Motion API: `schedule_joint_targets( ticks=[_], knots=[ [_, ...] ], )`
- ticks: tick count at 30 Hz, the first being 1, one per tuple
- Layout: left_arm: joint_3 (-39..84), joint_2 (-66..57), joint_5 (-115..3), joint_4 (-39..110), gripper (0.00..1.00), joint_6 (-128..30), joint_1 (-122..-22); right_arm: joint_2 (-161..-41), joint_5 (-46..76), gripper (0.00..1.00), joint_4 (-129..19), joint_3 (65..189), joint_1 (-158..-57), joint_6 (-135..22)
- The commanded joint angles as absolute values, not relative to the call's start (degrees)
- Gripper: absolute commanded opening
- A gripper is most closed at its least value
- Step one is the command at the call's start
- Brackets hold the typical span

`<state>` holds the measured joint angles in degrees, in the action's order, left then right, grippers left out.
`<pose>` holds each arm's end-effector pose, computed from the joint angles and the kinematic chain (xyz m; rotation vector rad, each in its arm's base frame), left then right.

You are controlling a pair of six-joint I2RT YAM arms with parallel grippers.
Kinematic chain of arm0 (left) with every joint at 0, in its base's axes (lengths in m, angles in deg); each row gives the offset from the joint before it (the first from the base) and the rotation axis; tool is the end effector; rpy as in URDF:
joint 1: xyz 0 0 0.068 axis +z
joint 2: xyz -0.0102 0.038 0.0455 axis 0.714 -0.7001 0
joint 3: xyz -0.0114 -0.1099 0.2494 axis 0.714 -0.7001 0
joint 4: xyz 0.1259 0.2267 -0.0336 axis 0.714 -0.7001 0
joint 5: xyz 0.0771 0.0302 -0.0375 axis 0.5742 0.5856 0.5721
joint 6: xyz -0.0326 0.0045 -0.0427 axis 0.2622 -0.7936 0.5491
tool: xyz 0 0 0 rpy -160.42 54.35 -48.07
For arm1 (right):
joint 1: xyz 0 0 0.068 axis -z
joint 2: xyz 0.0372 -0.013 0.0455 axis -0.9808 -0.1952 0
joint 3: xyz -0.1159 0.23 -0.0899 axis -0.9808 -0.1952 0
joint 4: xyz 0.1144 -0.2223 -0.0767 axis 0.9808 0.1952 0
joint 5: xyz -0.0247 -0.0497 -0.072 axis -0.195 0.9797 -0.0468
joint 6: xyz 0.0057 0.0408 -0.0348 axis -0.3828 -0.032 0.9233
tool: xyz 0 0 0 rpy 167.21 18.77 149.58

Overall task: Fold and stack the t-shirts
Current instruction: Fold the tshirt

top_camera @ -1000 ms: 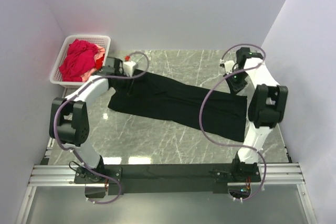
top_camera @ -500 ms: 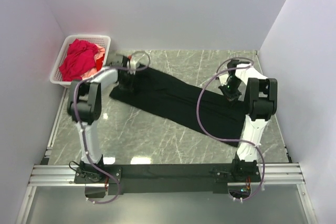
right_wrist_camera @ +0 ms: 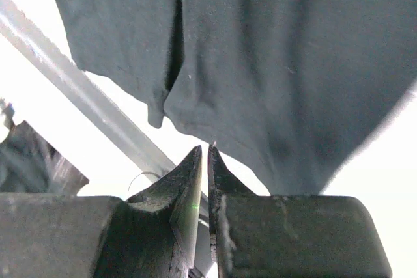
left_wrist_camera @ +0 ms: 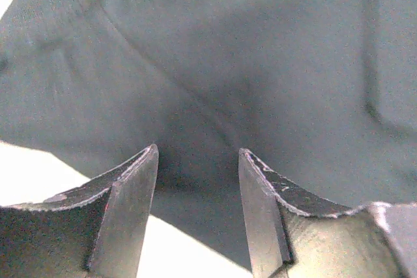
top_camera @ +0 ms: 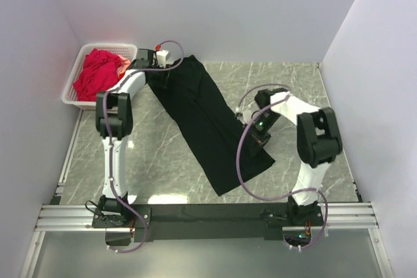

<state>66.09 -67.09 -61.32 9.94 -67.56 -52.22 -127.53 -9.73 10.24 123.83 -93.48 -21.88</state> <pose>0.5361 -0.0708 0.1739 0.3962 2.3318 -0.2715 0.2993 0.0984 0.1709 0.9779 -2.7224 -0.8610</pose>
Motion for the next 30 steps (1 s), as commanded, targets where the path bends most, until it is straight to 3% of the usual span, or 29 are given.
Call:
schedule_joint_targets(
  ticks=[1,6,11,20,30],
  knots=[
    [57.43,-50.36,-65.64,17.95,0.58,-66.30,-53.12,-121.43,-6.69,0.15,6.82,126.86,-91.22,-24.32],
    [45.84,-43.39,-67.84,16.90,0.55,-61.55,-55.05,-126.95,-2.79,0.13,1.45,127.83,-91.40,-25.91],
    [41.77,-43.90,-66.61,16.55,0.51,-58.32,-57.78,-133.28,-2.96,0.11,-1.54,128.01,-91.84,-28.11],
    [45.02,-50.05,-65.47,13.30,0.48,-55.83,-59.45,-130.48,-7.27,0.09,-1.56,117.99,-96.22,-30.39],
    [56.43,-62.61,-64.84,4.60,0.46,-58.29,-63.66,-129.25,-18.69,0.13,4.17,117.20,-107.65,-30.13]
  ],
)
